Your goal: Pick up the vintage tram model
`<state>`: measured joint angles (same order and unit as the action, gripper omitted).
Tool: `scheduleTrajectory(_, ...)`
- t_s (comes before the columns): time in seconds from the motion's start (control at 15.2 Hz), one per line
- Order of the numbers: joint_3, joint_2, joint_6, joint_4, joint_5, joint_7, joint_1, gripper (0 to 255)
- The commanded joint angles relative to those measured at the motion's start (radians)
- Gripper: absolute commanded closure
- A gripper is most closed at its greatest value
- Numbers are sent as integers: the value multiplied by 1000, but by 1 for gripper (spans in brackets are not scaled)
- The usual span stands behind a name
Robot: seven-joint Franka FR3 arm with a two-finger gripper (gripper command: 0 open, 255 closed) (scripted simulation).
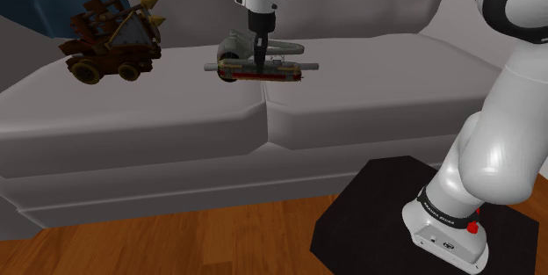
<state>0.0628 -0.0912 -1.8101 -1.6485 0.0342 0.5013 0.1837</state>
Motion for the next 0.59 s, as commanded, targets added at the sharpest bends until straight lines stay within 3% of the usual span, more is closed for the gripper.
scheduleTrajectory(0.0, 0, 0, 26, 27, 0, -1, 0, 255)
scheduleTrajectory(0.53, 0, -12, 113, 126, -2, -4, 0, 255)
